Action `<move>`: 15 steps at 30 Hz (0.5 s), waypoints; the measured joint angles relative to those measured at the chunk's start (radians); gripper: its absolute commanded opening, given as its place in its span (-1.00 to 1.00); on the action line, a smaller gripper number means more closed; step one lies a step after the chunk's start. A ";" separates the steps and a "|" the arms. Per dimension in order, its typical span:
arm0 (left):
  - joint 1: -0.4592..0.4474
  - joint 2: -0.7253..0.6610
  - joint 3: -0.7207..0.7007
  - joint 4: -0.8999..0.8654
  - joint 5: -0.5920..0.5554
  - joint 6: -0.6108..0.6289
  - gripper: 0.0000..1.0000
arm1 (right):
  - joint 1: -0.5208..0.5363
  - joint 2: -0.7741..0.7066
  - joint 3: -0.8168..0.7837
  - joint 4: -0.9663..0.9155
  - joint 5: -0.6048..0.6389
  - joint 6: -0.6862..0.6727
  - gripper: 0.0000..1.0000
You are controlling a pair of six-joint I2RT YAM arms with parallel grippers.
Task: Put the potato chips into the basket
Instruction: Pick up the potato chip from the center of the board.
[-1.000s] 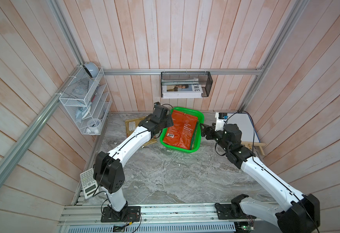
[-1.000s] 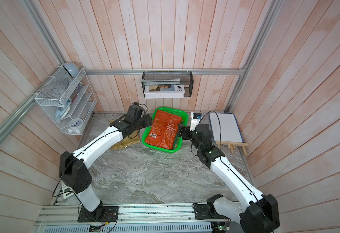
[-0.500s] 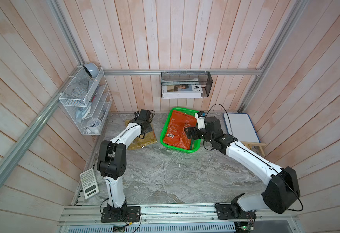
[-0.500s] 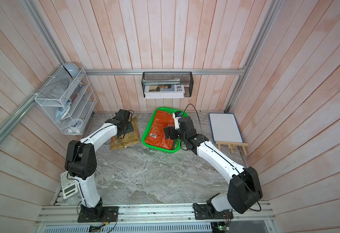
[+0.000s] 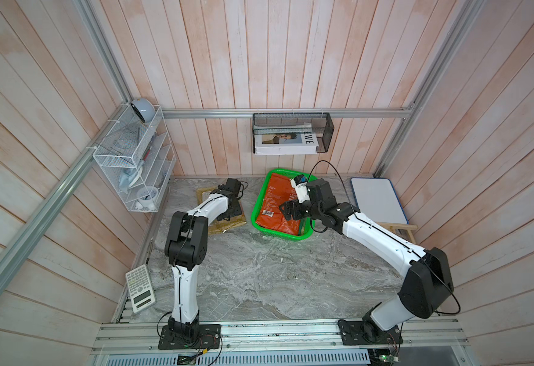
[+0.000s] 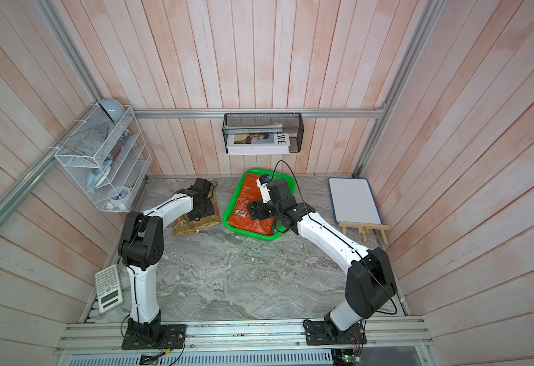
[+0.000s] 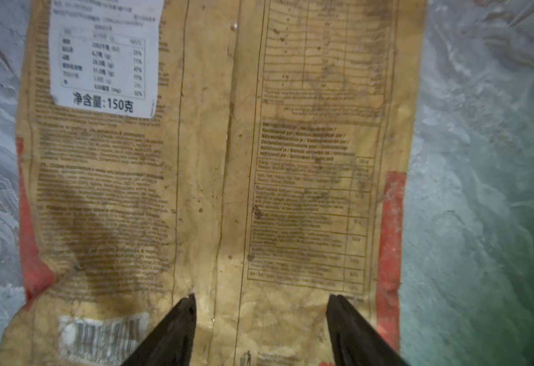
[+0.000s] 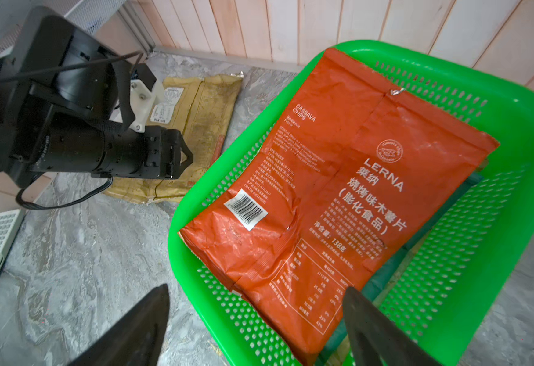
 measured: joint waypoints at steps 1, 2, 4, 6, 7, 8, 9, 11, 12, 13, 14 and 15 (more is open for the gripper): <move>0.001 0.000 0.000 -0.002 0.002 0.004 0.40 | 0.002 0.016 0.022 -0.008 -0.011 -0.002 0.77; 0.003 0.000 0.000 -0.002 0.008 0.006 0.40 | 0.004 0.033 0.045 -0.015 -0.020 -0.002 0.77; 0.009 0.000 0.000 -0.005 0.017 0.009 0.38 | 0.011 0.064 0.087 -0.024 -0.033 -0.003 0.75; 0.018 0.000 0.000 -0.007 0.026 0.011 0.36 | 0.016 0.095 0.119 -0.027 -0.048 0.000 0.72; 0.023 0.000 0.000 -0.008 0.033 0.013 0.35 | 0.019 0.111 0.131 -0.029 -0.057 0.004 0.70; 0.028 0.000 0.000 -0.011 0.038 0.016 0.35 | 0.020 0.126 0.140 -0.032 -0.066 0.007 0.68; 0.034 0.000 0.000 -0.015 0.040 0.020 0.35 | 0.022 0.143 0.151 -0.037 -0.078 0.013 0.67; 0.046 0.000 0.000 -0.024 0.040 0.027 0.35 | 0.026 0.182 0.177 -0.048 -0.100 0.024 0.65; 0.053 -0.001 0.000 -0.027 0.040 0.031 0.35 | 0.029 0.204 0.196 -0.057 -0.111 0.026 0.64; 0.061 -0.003 -0.001 -0.029 0.042 0.034 0.35 | 0.033 0.228 0.219 -0.069 -0.121 0.029 0.64; 0.071 -0.007 -0.003 -0.030 0.042 0.036 0.35 | 0.039 0.250 0.244 -0.077 -0.130 0.030 0.64; 0.083 -0.012 -0.003 -0.032 0.042 0.036 0.35 | 0.046 0.273 0.272 -0.084 -0.139 0.032 0.64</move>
